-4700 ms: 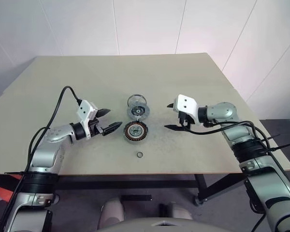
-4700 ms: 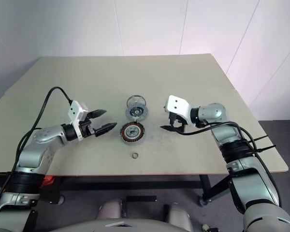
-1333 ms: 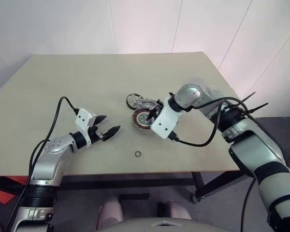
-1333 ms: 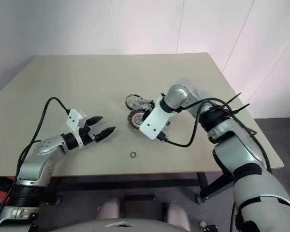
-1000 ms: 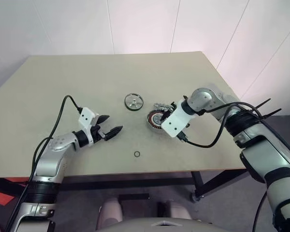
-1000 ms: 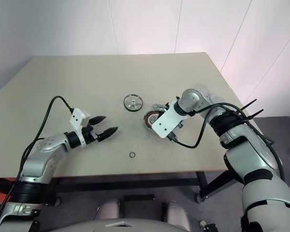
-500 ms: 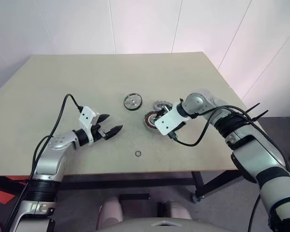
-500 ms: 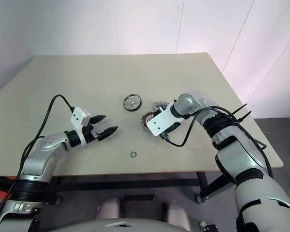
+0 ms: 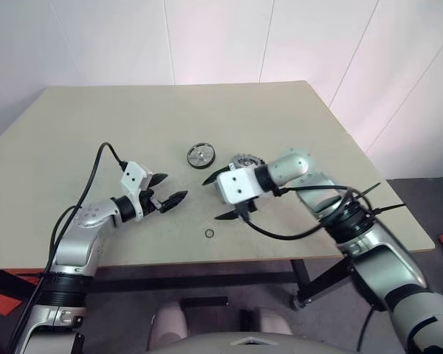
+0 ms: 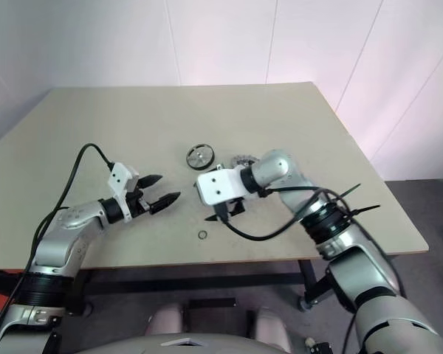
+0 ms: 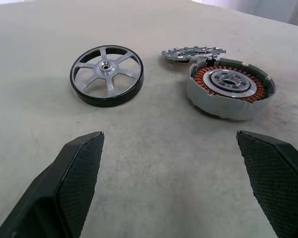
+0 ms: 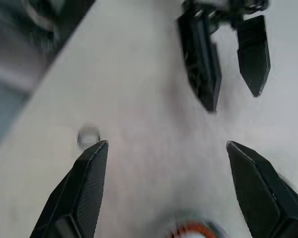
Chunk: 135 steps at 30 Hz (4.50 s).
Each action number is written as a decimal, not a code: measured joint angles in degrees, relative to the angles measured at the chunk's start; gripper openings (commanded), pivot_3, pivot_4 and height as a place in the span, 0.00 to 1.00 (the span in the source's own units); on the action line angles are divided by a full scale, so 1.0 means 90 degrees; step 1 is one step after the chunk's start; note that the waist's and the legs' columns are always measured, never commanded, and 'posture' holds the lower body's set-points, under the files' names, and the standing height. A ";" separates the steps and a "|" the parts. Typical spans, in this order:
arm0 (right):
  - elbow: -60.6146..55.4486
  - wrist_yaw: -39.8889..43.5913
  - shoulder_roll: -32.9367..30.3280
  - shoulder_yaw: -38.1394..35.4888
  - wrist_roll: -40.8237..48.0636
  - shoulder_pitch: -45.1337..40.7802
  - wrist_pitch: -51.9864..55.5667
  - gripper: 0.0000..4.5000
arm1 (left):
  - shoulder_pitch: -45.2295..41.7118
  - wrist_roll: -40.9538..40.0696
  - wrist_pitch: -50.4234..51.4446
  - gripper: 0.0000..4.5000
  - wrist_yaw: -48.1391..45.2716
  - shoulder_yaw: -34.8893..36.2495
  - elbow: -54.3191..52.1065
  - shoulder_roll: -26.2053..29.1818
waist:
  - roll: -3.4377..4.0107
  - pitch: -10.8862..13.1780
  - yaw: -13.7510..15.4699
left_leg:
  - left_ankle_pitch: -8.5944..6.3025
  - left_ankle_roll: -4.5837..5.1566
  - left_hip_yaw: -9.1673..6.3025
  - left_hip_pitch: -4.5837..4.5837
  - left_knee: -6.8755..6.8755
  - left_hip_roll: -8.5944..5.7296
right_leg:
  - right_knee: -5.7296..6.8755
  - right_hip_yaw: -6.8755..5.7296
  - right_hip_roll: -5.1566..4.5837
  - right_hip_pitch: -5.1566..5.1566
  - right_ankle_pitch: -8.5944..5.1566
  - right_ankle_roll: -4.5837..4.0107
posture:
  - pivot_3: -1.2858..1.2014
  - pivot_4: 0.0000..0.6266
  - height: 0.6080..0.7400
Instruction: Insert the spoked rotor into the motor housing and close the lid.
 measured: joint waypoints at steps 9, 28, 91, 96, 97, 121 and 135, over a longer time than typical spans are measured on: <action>-0.0221 -0.0063 0.0201 -0.0058 0.0608 0.0261 0.2030 0.96 | -0.0084 0.0001 0.0054 1.00 -0.0040 0.0000 0.0027 0.0035 | 0.0000 0.0000 0.0038 | -0.0001 0.0000 -0.0006 0.0020 -0.0005 -0.0003 | -0.0008 0.0024 -0.0002 0.0018 0.0000 0.0002 | 0.52 0.00 1.00; 0.0662 -0.0753 0.0162 0.0293 -0.0028 0.0864 0.0543 0.96 | 0.0085 -0.0010 0.0253 1.00 -0.0127 0.0002 -0.0026 0.0329 | -0.0002 -0.0001 0.0056 | 0.0018 -0.0032 0.0002 0.0023 -0.0075 -0.0007 | -0.0024 0.0025 -0.0001 -0.0007 -0.0001 0.0002 | 0.52 0.00 1.00; 0.3048 -0.1371 0.0151 -0.0530 -0.0299 -0.0479 -0.0021 0.13 | 0.0144 -0.0009 0.0256 1.00 -0.0094 -0.0002 -0.0087 0.0337 | -0.0005 -0.0002 0.0025 | 0.0024 -0.0042 0.0007 0.0028 -0.0095 -0.0014 | -0.0024 0.0048 0.0005 -0.0017 -0.0005 0.0005 | 0.52 0.00 1.00; 0.3248 -0.1372 0.0155 -0.0530 -0.0363 -0.0564 -0.0212 0.13 | 0.0144 0.0011 0.0207 1.00 -0.0095 -0.0001 -0.0041 0.0336 | -0.0005 -0.0002 0.0040 | 0.0024 -0.0042 0.0007 0.0028 -0.0089 -0.0015 | -0.0024 0.0048 0.0005 -0.0012 -0.0005 0.0005 | 0.52 0.00 1.00; 0.3298 -0.1373 0.0155 -0.0531 -0.0367 -0.0589 -0.0247 0.13 | 0.0144 0.0012 0.0204 1.00 -0.0095 -0.0001 -0.0037 0.0334 | -0.0005 -0.0002 0.0040 | 0.0024 -0.0042 0.0007 0.0028 -0.0089 -0.0015 | -0.0024 0.0048 0.0004 -0.0011 -0.0005 0.0005 | 0.52 0.00 1.00; 0.3390 -0.1180 -0.0030 -0.0889 -0.0505 -0.0589 -0.0398 0.80 | 0.0141 0.0121 0.0040 1.00 -0.0129 -0.0011 0.0174 0.0310 | -0.0005 -0.0002 0.0041 | 0.0022 -0.0038 0.0008 0.0027 -0.0090 -0.0013 | -0.0026 0.0047 0.0005 -0.0014 -0.0005 0.0005 | 0.52 0.00 1.00; 0.3082 -0.1594 0.0008 -0.1213 -0.0447 -0.0591 -0.0103 0.43 | 0.0152 0.0128 -0.0004 1.00 -0.0104 -0.0009 0.0204 0.0308 | -0.0005 -0.0001 0.0042 | 0.0023 -0.0040 0.0009 0.0026 -0.0090 -0.0013 | -0.0024 0.0048 0.0005 -0.0016 -0.0005 0.0005 | 0.52 0.00 1.00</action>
